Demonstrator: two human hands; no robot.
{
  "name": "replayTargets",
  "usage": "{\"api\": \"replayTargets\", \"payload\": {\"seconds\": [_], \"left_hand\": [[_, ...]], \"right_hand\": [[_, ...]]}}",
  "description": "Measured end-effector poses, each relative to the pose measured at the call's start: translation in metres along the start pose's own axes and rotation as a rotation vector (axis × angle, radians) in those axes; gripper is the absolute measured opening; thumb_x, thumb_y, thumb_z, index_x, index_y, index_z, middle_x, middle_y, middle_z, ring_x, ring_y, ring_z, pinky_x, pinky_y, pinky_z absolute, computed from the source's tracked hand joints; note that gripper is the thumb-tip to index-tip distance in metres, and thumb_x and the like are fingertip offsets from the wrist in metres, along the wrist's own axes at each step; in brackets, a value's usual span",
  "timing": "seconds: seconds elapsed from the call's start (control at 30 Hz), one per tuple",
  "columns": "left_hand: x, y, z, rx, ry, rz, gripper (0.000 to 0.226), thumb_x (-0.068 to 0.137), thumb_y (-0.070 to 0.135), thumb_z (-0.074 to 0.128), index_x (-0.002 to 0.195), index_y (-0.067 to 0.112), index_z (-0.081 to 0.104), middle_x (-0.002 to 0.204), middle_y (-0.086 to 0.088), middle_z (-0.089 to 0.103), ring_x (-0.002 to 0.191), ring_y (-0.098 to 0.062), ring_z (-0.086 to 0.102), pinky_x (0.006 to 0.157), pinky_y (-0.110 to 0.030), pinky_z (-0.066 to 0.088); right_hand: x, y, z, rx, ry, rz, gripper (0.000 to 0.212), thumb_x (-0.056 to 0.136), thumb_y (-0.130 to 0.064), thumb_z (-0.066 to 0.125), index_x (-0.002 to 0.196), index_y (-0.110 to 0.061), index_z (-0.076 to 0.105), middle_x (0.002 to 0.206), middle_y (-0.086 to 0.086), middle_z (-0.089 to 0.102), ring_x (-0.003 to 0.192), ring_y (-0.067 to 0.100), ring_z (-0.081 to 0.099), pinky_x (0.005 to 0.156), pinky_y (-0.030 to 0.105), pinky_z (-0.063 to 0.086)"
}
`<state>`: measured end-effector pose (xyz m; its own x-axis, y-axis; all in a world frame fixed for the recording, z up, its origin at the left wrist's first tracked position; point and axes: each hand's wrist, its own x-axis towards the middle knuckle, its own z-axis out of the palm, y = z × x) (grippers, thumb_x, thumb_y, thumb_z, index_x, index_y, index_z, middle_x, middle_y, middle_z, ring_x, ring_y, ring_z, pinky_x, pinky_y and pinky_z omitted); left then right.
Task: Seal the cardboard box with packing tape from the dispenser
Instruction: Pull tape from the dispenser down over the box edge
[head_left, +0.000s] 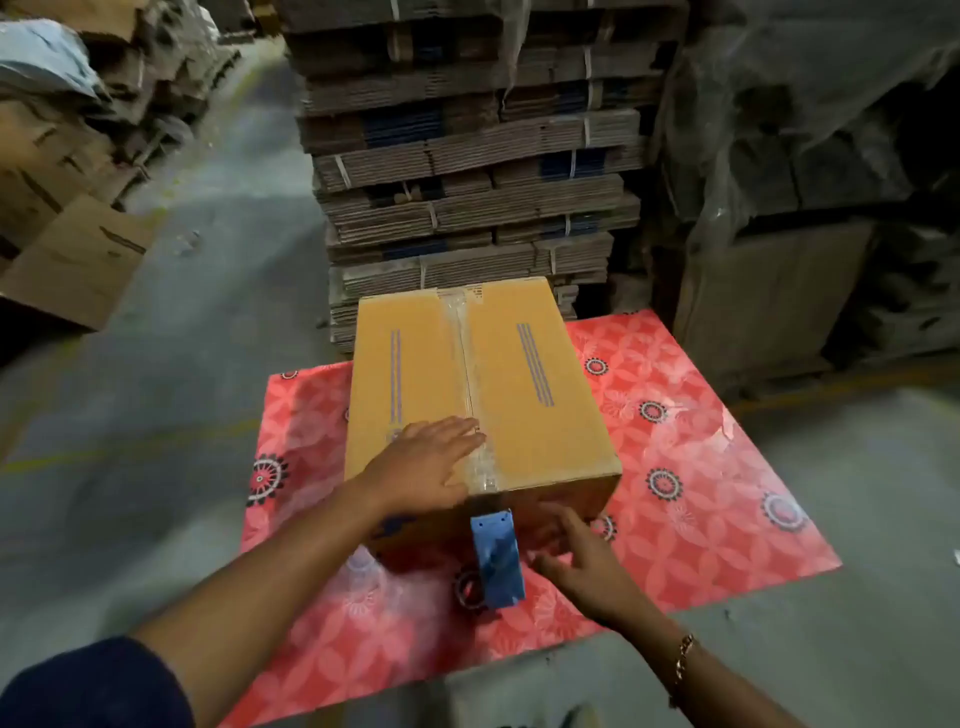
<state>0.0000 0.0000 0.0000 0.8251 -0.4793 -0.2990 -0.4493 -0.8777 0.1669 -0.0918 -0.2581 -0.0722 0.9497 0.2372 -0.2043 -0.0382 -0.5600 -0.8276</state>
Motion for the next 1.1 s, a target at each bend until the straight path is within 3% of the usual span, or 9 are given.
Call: {"api": "replayTargets", "payload": {"seconds": [0.07,0.17,0.3,0.37,0.47,0.67,0.8,0.93,1.1], "left_hand": [[0.0,-0.007,0.018,0.104,0.054,0.133,0.087,0.08,0.054,0.041,0.16,0.026,0.02,0.171,-0.002,0.01,0.157,-0.021,0.012,0.124,-0.045,0.011],[0.008,-0.011,0.053,0.253,0.1,0.275,0.094,0.082,0.051,0.049,0.162,0.025,0.007,0.171,-0.003,0.001,0.157,-0.02,0.002,0.124,-0.048,0.006],[0.023,-0.015,0.073,0.319,0.126,0.333,0.104,0.075,0.037,0.058,0.162,0.021,0.002,0.171,-0.004,0.0,0.157,-0.022,0.003,0.125,-0.052,0.014],[0.023,-0.018,0.08,0.31,0.154,0.323,0.106,0.071,0.031,0.062,0.161,0.02,0.007,0.171,-0.003,0.007,0.157,-0.021,0.01,0.124,-0.051,0.021],[0.027,-0.022,0.08,0.287,0.216,0.361,0.1,0.071,0.028,0.065,0.16,0.02,0.019,0.169,-0.002,0.019,0.154,-0.019,0.023,0.119,-0.048,0.032],[0.032,-0.027,0.086,0.223,0.29,0.37,0.084,0.086,0.04,0.059,0.16,0.026,0.021,0.168,0.003,0.023,0.153,-0.015,0.027,0.118,-0.045,0.032],[0.033,-0.027,0.089,0.21,0.327,0.38,0.067,0.097,0.043,0.043,0.159,0.026,0.026,0.167,0.003,0.025,0.153,-0.015,0.028,0.117,-0.045,0.034],[0.034,-0.027,0.09,0.178,0.33,0.382,0.061,0.101,0.044,0.037,0.158,0.025,0.028,0.167,0.003,0.026,0.152,-0.016,0.03,0.116,-0.046,0.037],[0.035,-0.028,0.092,0.17,0.338,0.381,0.064,0.1,0.039,0.048,0.158,0.025,0.027,0.167,0.003,0.026,0.152,-0.015,0.029,0.117,-0.046,0.035]], "right_hand": [[-0.003,0.007,0.024,0.016,-0.018,0.14,0.078,0.085,-0.039,0.072,0.151,-0.022,0.034,0.134,0.001,0.058,0.11,0.017,0.061,0.083,0.022,0.047],[-0.005,0.014,0.056,0.005,0.031,0.239,0.107,0.075,-0.059,0.071,0.159,-0.017,0.019,0.155,0.005,0.042,0.135,0.023,0.047,0.105,0.038,0.045],[0.008,0.012,0.084,0.024,0.091,0.282,0.121,0.068,-0.062,0.077,0.16,-0.016,0.014,0.16,-0.001,0.034,0.143,0.019,0.039,0.114,0.038,0.038],[0.013,0.01,0.096,0.065,0.108,0.315,0.121,0.066,-0.062,0.078,0.159,-0.02,0.015,0.157,-0.003,0.041,0.138,0.019,0.047,0.108,0.04,0.045],[0.013,0.005,0.104,0.038,0.144,0.307,0.1,0.072,-0.048,0.073,0.156,-0.026,0.022,0.141,0.001,0.059,0.12,0.025,0.062,0.091,0.04,0.053],[-0.022,-0.011,0.1,0.049,0.243,0.219,0.083,0.078,-0.057,0.073,0.147,-0.043,0.028,0.125,-0.016,0.065,0.101,0.011,0.067,0.079,0.039,0.056],[-0.029,-0.023,0.103,0.031,0.272,0.266,0.075,0.076,-0.056,0.069,0.14,-0.046,0.03,0.104,-0.011,0.07,0.076,0.016,0.07,0.063,0.041,0.059],[-0.028,-0.035,0.104,-0.112,0.305,0.279,0.074,0.077,-0.061,0.061,0.14,-0.036,0.03,0.108,-0.008,0.07,0.082,0.02,0.067,0.06,0.034,0.049],[-0.037,-0.041,0.104,-0.171,0.316,0.324,0.076,0.078,-0.061,0.059,0.142,-0.035,0.028,0.107,-0.009,0.068,0.083,0.021,0.066,0.063,0.039,0.054]]}}
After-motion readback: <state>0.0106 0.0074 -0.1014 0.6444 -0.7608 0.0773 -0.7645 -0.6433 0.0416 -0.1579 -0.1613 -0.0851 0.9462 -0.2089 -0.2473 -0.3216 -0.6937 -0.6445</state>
